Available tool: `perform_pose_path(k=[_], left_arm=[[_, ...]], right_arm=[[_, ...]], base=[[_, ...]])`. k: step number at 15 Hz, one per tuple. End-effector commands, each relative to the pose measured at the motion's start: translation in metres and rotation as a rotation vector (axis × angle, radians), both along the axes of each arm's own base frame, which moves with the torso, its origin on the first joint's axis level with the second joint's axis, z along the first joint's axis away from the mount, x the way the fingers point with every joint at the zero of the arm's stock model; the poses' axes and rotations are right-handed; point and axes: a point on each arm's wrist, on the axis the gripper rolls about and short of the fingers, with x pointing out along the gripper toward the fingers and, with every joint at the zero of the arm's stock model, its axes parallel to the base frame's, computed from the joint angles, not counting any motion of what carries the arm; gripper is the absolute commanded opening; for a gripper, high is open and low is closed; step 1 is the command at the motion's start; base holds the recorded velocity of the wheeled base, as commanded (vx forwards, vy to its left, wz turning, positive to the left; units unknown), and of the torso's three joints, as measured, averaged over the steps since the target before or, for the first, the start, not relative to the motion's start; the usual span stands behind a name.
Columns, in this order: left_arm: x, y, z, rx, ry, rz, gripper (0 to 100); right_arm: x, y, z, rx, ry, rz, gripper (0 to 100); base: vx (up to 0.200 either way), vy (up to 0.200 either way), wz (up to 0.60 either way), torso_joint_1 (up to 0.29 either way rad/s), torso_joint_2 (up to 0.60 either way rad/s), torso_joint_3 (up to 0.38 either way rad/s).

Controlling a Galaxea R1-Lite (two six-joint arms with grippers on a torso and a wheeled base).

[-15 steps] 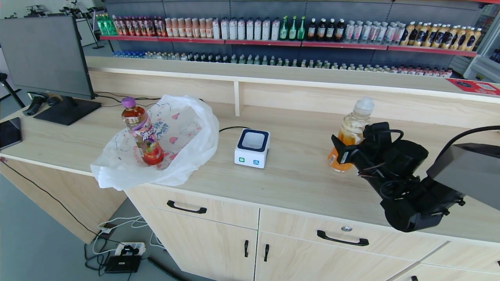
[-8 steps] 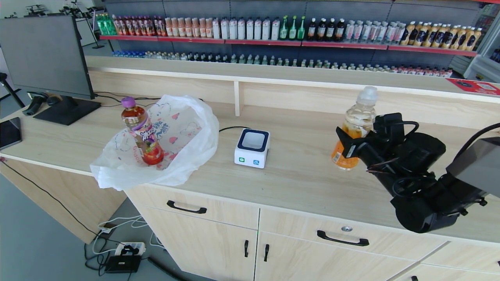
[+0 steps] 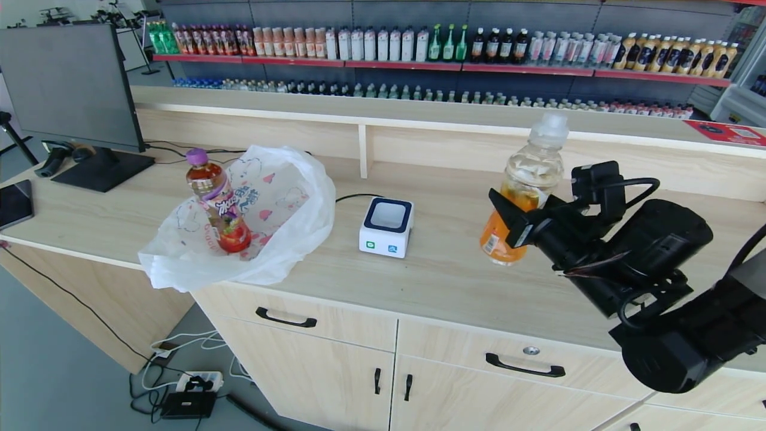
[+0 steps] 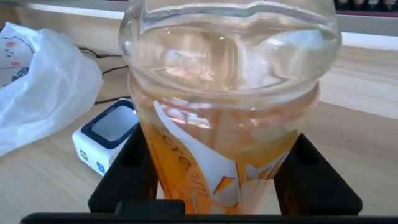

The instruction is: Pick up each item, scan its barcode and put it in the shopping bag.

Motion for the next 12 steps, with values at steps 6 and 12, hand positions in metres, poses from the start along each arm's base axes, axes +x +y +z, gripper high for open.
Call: perform_pose_path(k=[6,12], left_arm=[[0.000,0.000,0.000,0.004,0.001,0.000,100],[0.000,0.000,0.000,0.004,0.001,0.000,100]], right_arm=[[-0.054,0.062,0.016,0.035,-0.028,0.253,0],[-0.090,0.070,0.038,0.147,-0.030,0.383,0]], base=[[0.000,0.000,0.00,0.000,0.00,0.000],[0.000,0.000,0.00,0.000,0.00,0.000]])
